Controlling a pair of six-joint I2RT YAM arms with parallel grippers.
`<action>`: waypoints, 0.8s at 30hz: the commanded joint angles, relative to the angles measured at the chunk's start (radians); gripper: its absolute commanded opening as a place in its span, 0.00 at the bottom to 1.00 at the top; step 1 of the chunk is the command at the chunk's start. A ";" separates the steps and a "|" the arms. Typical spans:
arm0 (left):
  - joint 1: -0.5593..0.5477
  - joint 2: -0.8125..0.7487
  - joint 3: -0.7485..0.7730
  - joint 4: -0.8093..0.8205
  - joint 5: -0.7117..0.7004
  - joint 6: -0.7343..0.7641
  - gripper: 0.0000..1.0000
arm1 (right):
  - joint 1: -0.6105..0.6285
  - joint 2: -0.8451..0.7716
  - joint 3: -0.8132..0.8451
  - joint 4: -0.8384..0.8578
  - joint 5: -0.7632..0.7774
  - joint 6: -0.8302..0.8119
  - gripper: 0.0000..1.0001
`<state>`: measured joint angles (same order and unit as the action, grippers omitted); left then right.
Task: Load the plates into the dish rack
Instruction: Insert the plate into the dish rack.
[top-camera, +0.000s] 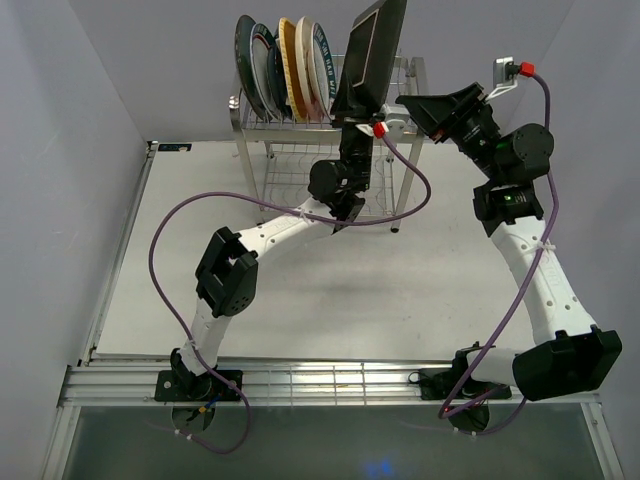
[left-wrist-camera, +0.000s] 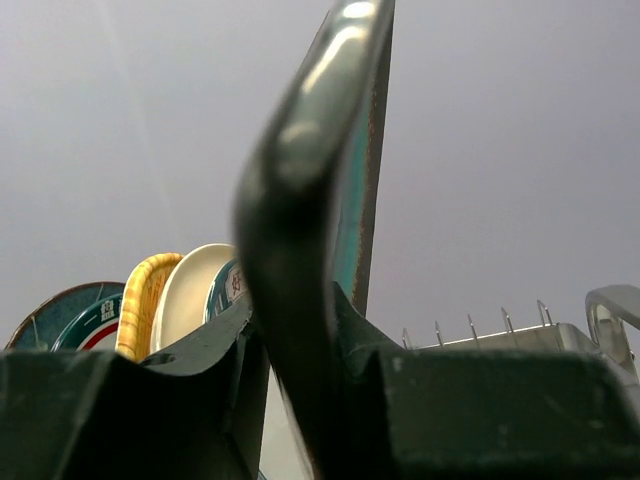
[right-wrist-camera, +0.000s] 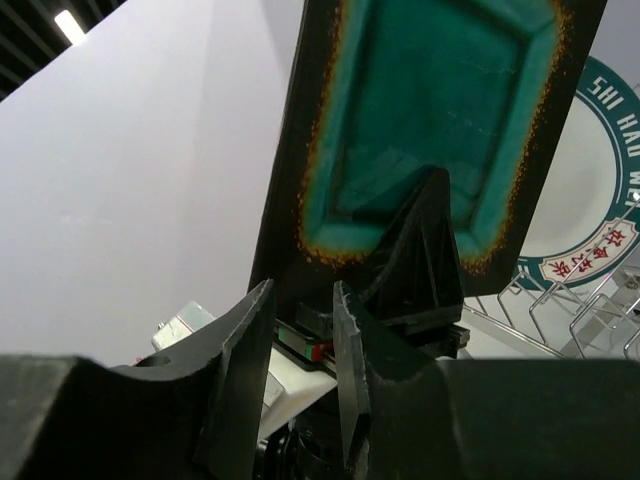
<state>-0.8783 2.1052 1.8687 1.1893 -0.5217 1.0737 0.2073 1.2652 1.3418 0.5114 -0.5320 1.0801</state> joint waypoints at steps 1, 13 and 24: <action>0.053 -0.088 0.098 0.443 -0.009 0.040 0.00 | 0.004 -0.021 0.003 0.010 -0.054 -0.017 0.36; 0.055 -0.114 0.110 0.354 -0.035 -0.027 0.00 | -0.005 -0.147 -0.072 -0.037 0.076 -0.213 0.60; 0.052 -0.175 0.113 0.247 -0.018 -0.116 0.00 | -0.022 -0.286 -0.188 -0.068 0.294 -0.414 0.62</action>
<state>-0.8707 2.1010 1.8938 1.2041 -0.5919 0.9474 0.1955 1.0073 1.1946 0.4290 -0.3355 0.7593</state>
